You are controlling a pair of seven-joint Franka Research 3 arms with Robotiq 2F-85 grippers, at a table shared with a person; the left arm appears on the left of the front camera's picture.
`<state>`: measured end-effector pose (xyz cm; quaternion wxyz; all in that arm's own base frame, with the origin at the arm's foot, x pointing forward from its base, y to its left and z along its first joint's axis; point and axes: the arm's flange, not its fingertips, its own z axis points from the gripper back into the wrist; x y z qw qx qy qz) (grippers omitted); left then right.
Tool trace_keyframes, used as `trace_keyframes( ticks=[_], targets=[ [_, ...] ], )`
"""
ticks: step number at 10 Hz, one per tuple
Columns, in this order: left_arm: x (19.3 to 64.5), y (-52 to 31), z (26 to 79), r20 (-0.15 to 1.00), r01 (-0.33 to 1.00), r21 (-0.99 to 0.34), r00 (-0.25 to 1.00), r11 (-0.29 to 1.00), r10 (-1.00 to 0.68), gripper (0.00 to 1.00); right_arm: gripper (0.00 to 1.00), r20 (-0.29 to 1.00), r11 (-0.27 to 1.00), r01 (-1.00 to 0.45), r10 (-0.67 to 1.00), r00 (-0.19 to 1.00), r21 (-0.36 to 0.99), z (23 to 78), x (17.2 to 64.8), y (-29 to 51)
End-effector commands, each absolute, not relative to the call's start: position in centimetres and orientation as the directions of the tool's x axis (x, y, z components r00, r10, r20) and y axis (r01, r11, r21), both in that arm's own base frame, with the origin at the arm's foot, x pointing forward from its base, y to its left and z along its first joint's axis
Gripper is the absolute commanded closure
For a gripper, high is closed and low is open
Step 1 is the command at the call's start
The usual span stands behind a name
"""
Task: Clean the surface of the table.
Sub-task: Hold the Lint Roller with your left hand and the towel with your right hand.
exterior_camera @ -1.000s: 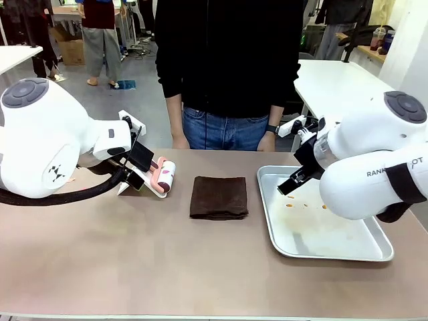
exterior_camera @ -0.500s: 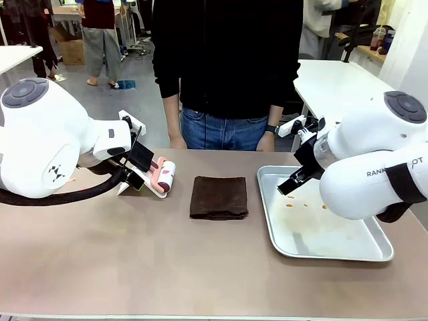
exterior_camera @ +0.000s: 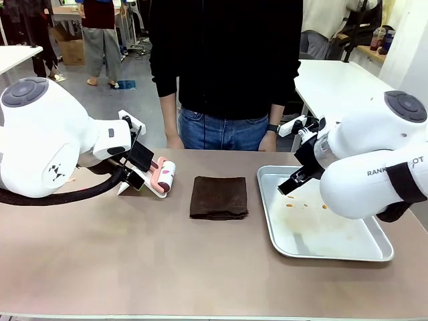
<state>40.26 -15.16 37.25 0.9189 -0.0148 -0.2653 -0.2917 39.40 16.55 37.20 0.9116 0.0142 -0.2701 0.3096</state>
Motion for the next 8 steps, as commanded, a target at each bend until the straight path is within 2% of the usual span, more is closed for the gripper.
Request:
trace_keyframes(
  ticks=[1, 3, 5, 7, 8],
  targets=[
    [39.1, -13.2, 40.8, 0.490, 0.564, 0.013, 0.716, 0.825, -0.497, 0.00, 0.00, 0.500, 0.881, -0.472, 0.423, 0.756, -0.032, 40.8, 39.0, 15.6],
    [36.7, -8.5, 45.8, 0.501, 0.542, -0.088, 0.749, 0.836, -0.433, 0.00, 0.00, 0.493, 0.900, -0.391, 0.257, 0.831, 0.190, 45.0, 37.1, 13.2],
    [34.7, -4.0, 47.7, 0.510, 0.545, -0.122, 0.751, 0.829, -0.419, 0.00, 0.00, 0.449, 0.858, -0.359, 0.175, 0.876, 0.367, 46.4, 34.2, 10.9],
    [33.4, 2.4, 48.0, 0.563, 0.562, -0.313, 0.759, 0.766, -0.327, 0.00, 0.00, 0.466, 0.797, -0.284, 0.003, 0.885, 0.534, 47.2, 30.8, 7.0],
    [32.8, 7.1, 47.7, 0.606, 0.552, -0.432, 0.764, 0.713, -0.224, 0.00, 0.00, 0.449, 0.747, -0.244, -0.082, 0.890, 0.619, 47.1, 29.3, 4.5]
  ],
)
